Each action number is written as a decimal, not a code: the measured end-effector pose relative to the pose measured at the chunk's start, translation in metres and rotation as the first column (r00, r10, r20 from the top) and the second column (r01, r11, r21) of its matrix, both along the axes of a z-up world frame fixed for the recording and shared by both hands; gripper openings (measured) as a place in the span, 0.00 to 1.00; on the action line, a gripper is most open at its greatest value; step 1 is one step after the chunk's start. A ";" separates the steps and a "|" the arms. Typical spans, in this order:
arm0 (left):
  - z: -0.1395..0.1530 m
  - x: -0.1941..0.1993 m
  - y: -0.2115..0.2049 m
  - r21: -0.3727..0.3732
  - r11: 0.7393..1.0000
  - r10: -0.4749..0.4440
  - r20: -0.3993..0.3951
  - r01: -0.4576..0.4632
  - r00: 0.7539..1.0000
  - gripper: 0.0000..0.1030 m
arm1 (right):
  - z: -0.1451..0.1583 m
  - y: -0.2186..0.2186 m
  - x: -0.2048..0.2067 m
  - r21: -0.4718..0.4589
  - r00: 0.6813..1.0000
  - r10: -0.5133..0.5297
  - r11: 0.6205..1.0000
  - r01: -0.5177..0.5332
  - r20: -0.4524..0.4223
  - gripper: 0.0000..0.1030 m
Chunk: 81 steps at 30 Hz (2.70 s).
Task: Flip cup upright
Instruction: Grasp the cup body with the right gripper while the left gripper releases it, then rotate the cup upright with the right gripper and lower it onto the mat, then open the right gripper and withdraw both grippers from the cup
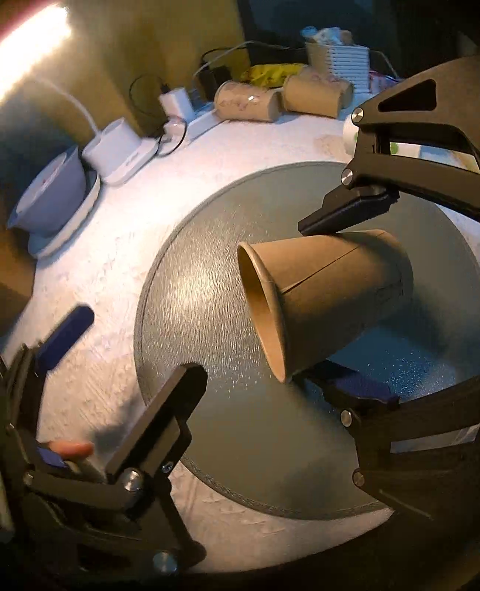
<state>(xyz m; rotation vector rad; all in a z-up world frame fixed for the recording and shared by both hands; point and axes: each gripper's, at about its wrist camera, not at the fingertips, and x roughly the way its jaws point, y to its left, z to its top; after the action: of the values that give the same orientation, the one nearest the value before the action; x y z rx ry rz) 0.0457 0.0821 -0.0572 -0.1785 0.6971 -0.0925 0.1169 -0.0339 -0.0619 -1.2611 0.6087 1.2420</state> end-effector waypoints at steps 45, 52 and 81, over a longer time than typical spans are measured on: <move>0.010 -0.008 -0.012 0.006 0.999 0.035 0.122 -0.036 0.992 0.96 | 0.000 -0.093 0.061 0.461 0.660 -0.456 0.478 0.748 -0.597 0.72; 0.009 -0.008 -0.018 0.022 1.000 0.018 0.130 -0.021 0.991 0.96 | -0.001 -0.105 0.053 0.461 0.654 -0.474 0.467 0.755 -0.590 0.76; 0.057 -0.050 -0.086 0.018 0.999 0.020 0.258 -0.026 0.966 0.96 | 0.067 -0.183 -0.030 0.608 0.673 -0.546 0.333 0.721 -0.499 0.79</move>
<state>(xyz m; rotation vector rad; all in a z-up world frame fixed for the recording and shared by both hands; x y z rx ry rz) -0.0042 -0.0043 0.0002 -0.1503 0.4357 -0.0842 0.0872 -0.2167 0.0051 -0.0619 0.5355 0.7635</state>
